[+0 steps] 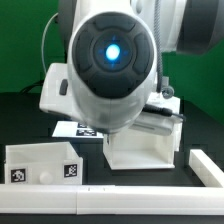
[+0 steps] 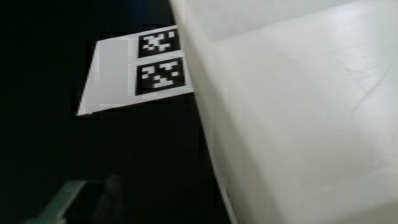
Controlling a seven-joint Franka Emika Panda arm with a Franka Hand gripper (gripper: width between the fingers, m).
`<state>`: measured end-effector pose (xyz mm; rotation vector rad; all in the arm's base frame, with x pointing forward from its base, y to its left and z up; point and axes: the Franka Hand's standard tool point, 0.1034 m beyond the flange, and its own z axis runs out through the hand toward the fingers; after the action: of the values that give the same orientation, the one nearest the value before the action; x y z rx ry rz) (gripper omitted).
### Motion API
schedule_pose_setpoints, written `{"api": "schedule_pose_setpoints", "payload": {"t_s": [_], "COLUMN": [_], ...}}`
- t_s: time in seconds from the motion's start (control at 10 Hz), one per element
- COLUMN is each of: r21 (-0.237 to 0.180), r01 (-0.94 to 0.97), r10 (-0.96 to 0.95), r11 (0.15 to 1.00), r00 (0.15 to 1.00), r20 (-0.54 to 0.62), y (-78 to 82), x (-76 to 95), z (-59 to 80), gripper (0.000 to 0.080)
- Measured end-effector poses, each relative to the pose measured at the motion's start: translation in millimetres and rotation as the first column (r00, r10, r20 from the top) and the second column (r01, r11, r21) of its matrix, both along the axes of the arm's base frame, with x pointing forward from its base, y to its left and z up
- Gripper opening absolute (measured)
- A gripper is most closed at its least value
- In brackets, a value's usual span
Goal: Assemble drawer
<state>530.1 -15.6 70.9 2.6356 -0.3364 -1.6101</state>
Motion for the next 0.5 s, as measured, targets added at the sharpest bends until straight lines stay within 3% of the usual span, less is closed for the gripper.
{"api": "schedule_pose_setpoints", "payload": {"t_s": [0.1,0.3,0.5], "r21": [-0.003,-0.018,-0.022], "r01": [-0.008,-0.023,-0.029], "r10": [0.008,0.027,0.034], "r11": [1.000,1.000,0.999], "r00": [0.999,0.973,0.942], "r20": [0.046,0.231,0.333], "y": [3.2,7.0,10.3], "x": [8.7,40.6,55.9], "z": [5.4,8.8,17.0], "gripper": [0.0611,0.0642,0.0647]}}
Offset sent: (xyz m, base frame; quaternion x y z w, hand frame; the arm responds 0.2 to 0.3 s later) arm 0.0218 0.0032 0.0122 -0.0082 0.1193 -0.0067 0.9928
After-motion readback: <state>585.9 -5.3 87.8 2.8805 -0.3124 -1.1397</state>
